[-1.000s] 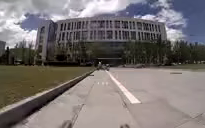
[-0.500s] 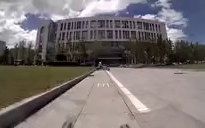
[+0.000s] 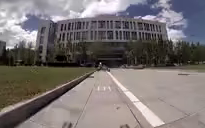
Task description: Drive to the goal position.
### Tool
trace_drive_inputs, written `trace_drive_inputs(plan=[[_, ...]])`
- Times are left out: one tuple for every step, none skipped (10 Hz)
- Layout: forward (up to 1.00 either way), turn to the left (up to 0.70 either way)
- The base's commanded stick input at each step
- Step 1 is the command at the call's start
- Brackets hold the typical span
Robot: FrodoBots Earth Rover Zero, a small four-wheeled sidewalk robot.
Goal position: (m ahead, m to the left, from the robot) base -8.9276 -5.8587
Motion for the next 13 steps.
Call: trace_drive_inputs(plan=[[0.70, 0.00], [0.70, 0.00], [0.70, 0.00], [0.70, 0.00], [0.70, 0.00], [0.70, 0.00], [0.70, -0.14], [0.70, -0.34], [0.70, -0.31], [0.70, -0.10], [0.70, 0.00], [0.70, 0.00], [0.70, 0.00]])
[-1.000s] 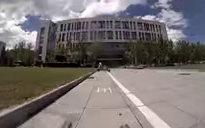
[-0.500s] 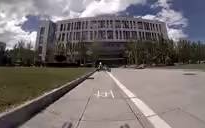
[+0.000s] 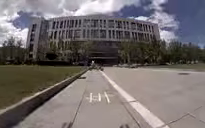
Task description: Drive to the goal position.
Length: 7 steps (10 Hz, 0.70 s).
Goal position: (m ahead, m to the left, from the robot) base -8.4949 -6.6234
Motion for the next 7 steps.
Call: trace_drive_inputs(plan=[[0.70, 0.00], [0.70, 0.00], [0.70, 0.00], [0.70, 0.00], [0.70, 0.00], [0.70, 0.00], [0.70, 0.00]])
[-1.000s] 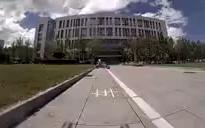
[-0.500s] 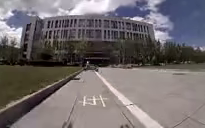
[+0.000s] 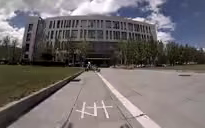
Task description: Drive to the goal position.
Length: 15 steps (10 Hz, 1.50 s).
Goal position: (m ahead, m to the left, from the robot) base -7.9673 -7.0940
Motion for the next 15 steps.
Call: trace_drive_inputs(plan=[[0.70, 0.00], [0.70, 0.00], [0.70, 0.00], [0.70, 0.00], [0.70, 0.00], [0.70, 0.00], [0.70, 0.00], [0.70, 0.00], [0.70, 0.00], [0.70, 0.00], [0.70, 0.00], [0.70, 0.00], [0.70, 0.00], [0.70, 0.00], [0.70, 0.00]])
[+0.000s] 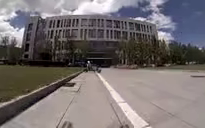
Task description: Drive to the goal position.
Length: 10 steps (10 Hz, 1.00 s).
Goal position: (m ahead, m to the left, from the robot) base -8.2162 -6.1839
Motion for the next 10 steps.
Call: trace_drive_inputs(plan=[[0.70, 0.00], [0.70, 0.00], [0.70, 0.00], [0.70, 0.00], [0.70, 0.00], [0.70, 0.00], [0.70, 0.00], [0.70, 0.00], [0.70, 0.00], [0.70, 0.00]])
